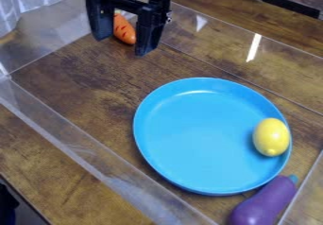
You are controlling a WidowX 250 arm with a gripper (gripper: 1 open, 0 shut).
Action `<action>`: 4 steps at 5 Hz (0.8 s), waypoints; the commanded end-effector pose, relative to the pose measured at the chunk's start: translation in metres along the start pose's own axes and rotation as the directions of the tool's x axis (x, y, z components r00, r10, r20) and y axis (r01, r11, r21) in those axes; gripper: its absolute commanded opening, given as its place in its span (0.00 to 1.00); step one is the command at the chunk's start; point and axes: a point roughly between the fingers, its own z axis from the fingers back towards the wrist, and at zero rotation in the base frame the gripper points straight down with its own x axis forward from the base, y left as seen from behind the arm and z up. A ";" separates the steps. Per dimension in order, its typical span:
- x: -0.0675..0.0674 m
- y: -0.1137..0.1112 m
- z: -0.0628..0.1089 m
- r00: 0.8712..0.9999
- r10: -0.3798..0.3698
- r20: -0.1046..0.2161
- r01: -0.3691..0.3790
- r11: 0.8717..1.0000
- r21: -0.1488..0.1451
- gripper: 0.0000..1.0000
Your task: Remove the purple eggplant from the blue tray and put it on the table
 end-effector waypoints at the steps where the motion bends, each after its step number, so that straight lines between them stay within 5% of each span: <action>1: 0.003 0.002 -0.005 1.000 -0.009 -0.002 0.009 1.000 0.002 1.00; 4: 0.018 0.016 0.001 1.000 -0.019 0.018 0.019 0.999 0.026 1.00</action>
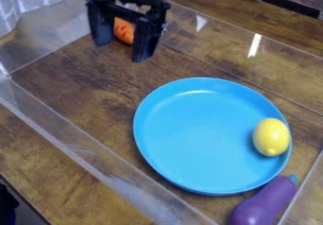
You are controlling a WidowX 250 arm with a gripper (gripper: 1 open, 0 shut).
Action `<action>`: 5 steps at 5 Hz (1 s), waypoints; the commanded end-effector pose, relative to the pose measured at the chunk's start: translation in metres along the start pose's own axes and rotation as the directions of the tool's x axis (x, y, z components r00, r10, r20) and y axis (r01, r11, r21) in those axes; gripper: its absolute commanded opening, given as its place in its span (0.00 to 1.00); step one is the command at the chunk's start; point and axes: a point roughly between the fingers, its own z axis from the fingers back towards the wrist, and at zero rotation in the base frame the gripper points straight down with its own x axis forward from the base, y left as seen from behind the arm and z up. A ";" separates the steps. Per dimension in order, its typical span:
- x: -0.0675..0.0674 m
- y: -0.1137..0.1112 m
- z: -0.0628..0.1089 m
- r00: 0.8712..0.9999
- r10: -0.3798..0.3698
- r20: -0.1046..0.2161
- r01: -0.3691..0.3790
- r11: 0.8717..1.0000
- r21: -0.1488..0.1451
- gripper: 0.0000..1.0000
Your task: Remove the purple eggplant from the blue tray and put it on the table
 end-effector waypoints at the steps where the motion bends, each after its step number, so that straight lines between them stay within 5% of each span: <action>1: 0.010 0.012 0.018 0.999 0.015 0.051 -0.016 1.000 0.018 1.00; 5: 0.012 0.014 0.011 0.999 -0.013 0.037 0.013 1.000 0.008 1.00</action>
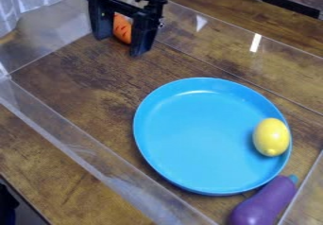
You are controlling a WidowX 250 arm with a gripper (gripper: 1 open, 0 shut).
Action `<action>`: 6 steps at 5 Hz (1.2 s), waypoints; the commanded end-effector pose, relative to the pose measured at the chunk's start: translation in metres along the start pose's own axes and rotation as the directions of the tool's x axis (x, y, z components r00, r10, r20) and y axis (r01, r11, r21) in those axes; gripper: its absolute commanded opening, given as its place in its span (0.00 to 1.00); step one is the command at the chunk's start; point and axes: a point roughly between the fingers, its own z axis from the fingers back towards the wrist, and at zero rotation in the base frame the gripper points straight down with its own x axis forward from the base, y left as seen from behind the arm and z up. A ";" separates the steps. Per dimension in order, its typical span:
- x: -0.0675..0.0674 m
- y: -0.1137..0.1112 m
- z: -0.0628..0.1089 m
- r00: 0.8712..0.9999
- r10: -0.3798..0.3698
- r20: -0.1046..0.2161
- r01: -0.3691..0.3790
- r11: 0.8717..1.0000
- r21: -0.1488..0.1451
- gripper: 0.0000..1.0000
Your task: Remove the purple eggplant from the blue tray and put it on the table
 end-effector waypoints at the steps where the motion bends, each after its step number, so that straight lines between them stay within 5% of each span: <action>1: 0.007 0.006 0.015 0.998 0.013 0.058 -0.013 1.000 -0.002 1.00; 6: 0.008 0.012 0.014 0.999 0.024 0.041 -0.023 1.000 -0.015 1.00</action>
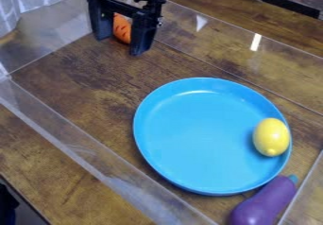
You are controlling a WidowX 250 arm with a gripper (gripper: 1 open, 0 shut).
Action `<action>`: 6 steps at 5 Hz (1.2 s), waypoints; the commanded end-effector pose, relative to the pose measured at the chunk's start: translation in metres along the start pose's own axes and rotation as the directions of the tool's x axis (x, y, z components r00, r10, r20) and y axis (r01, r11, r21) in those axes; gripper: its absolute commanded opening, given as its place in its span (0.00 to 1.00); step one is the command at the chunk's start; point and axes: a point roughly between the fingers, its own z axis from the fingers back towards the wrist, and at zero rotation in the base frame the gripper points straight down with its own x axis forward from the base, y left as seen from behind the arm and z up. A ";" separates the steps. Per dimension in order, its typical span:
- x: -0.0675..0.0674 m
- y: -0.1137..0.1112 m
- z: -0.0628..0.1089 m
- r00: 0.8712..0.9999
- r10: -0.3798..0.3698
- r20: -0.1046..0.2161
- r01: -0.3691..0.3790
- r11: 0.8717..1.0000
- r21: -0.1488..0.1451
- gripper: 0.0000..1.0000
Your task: Remove the purple eggplant from the blue tray and put it on the table
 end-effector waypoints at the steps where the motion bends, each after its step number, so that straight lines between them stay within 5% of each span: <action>1: 0.005 0.006 0.015 0.998 0.015 0.053 -0.014 1.000 -0.003 1.00; 6: 0.008 0.002 0.008 0.999 -0.002 0.032 0.003 1.000 -0.025 1.00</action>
